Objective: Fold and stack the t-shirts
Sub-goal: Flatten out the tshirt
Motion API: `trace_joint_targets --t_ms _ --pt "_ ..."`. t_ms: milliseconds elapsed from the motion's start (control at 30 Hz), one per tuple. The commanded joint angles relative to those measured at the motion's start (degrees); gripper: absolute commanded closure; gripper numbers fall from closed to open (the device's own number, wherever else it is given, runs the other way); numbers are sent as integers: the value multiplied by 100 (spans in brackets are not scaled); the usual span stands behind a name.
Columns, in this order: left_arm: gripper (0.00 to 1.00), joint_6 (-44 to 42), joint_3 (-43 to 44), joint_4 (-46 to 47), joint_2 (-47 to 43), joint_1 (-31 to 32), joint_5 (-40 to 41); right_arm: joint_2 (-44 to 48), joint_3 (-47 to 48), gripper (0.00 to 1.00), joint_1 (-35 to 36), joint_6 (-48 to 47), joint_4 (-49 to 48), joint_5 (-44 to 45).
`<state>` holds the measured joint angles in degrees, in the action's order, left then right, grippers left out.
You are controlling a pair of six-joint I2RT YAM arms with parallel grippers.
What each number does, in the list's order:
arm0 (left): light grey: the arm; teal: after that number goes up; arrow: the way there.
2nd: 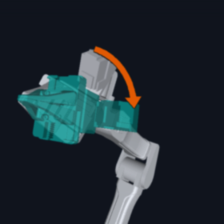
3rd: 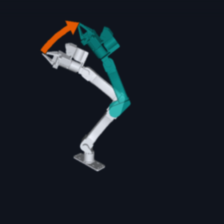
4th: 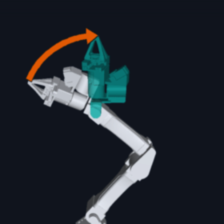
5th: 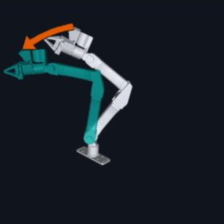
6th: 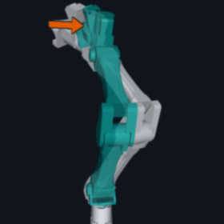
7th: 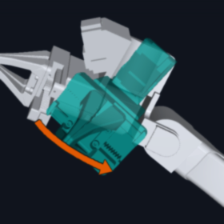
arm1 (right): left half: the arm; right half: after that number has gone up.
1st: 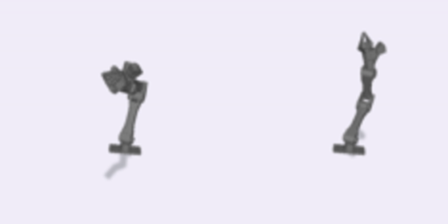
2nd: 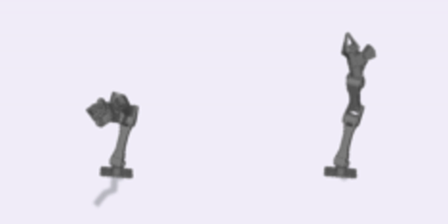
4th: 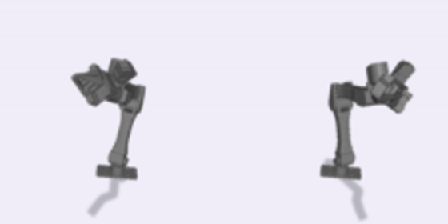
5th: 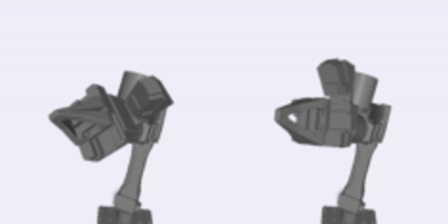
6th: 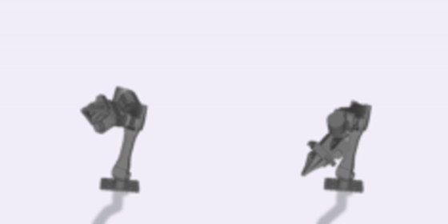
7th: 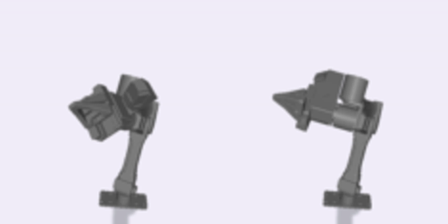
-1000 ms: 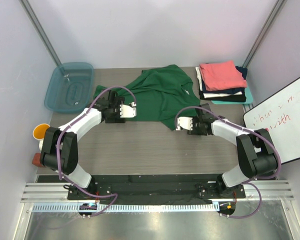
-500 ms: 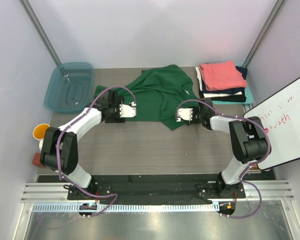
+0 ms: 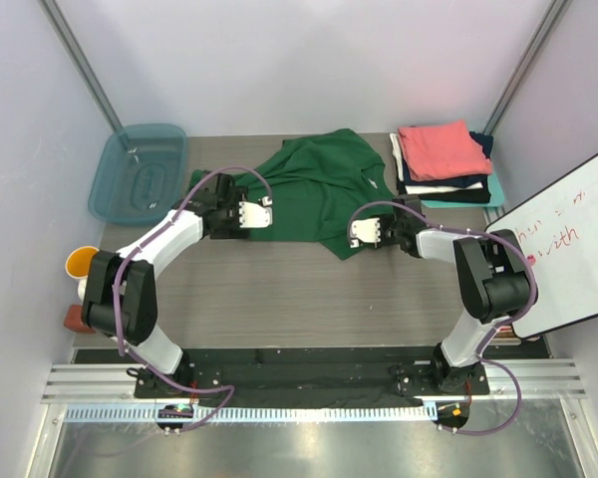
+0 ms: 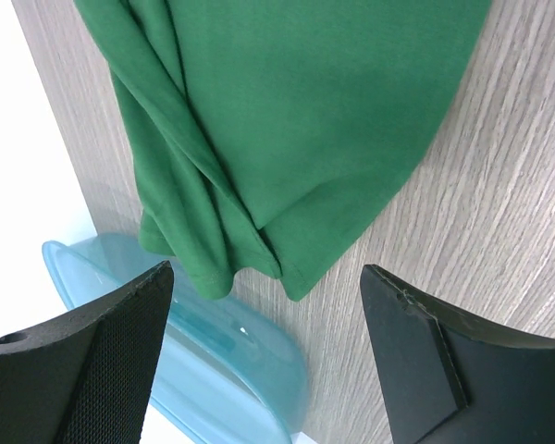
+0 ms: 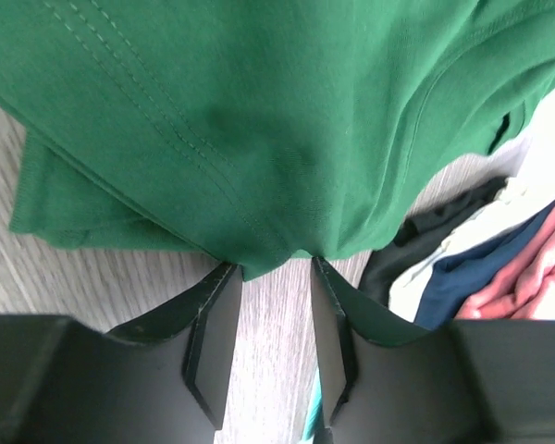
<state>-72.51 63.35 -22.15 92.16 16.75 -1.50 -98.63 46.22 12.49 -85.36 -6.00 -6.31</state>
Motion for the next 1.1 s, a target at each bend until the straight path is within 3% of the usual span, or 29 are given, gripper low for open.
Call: trace_joint_targets --t_ms 0,133,367,467,700,900,1067 --pt "18 -18 239 -35 39 -14 9 -306 28 62 131 -50 565 -424" --pt "18 -35 239 -35 74 -14 27 -385 54 99 192 -156 565 -415" --pt "23 -17 160 -52 65 -23 62 -96 798 99 245 239 494 357" --pt "24 -17 125 -52 48 -23 -8 281 1484 99 245 345 1275 551" --pt "24 9 239 -61 39 -23 -35 1135 2013 99 245 -226 2698 534" --pt "24 -289 55 -263 -101 -32 -17 1206 2453 99 245 -174 2797 911" --pt "22 -755 -595 -62 -181 -172 -17 1223 2744 99 245 -51 2780 1026"
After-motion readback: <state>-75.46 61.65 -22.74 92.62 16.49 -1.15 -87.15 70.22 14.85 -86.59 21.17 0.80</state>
